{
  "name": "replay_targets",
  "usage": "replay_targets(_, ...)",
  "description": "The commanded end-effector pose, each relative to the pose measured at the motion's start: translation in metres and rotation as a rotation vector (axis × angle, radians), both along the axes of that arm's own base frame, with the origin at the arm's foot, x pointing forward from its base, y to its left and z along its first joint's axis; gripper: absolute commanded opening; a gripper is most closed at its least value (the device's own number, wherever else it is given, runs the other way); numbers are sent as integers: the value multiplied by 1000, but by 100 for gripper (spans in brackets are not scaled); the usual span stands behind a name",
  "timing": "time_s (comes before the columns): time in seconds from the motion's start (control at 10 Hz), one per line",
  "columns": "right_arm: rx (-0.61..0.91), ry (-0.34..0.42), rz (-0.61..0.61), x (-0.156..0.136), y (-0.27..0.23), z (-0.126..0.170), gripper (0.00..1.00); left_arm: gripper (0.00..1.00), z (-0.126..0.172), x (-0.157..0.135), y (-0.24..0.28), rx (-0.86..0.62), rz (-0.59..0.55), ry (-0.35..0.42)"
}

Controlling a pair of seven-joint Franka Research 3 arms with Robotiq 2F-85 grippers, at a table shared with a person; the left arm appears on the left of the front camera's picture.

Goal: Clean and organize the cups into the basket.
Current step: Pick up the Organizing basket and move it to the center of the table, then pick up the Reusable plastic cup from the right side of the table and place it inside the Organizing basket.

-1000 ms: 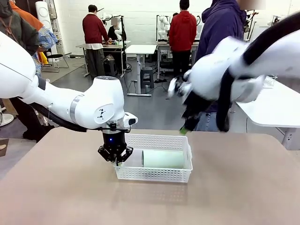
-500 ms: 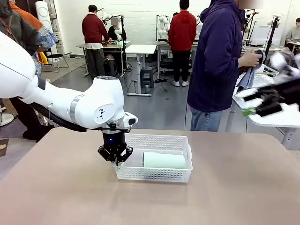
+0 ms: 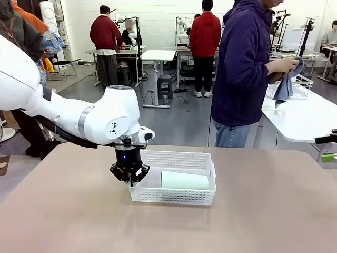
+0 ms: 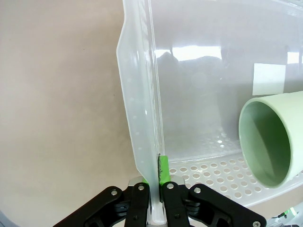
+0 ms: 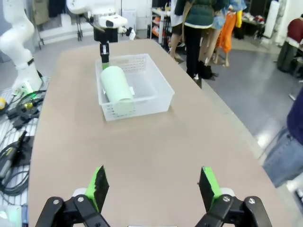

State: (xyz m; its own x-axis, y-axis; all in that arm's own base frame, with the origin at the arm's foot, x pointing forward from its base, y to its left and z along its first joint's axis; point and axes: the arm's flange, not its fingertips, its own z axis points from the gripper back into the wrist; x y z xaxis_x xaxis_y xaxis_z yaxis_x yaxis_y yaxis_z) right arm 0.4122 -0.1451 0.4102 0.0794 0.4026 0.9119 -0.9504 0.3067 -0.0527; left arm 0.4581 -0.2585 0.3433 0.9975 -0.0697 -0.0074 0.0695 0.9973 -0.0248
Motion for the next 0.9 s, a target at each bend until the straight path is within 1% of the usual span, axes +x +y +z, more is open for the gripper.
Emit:
replay_targets(0.0,14,-24,17,0,-18,-6,100,0,-1,-1,0,3,-1,2)
replay_targets(0.1,7,-10,6,-2,-21,-8,100,0,-1,-1,0,3,-1,2)
replay_targets(0.2,9,-5,-5,-3,-12,-6,100,0,-1,-1,0,3,-1,2)
replay_targets(0.8,9,-5,-5,-3,-12,-6,100,0,-1,-1,0,3,-1,2)
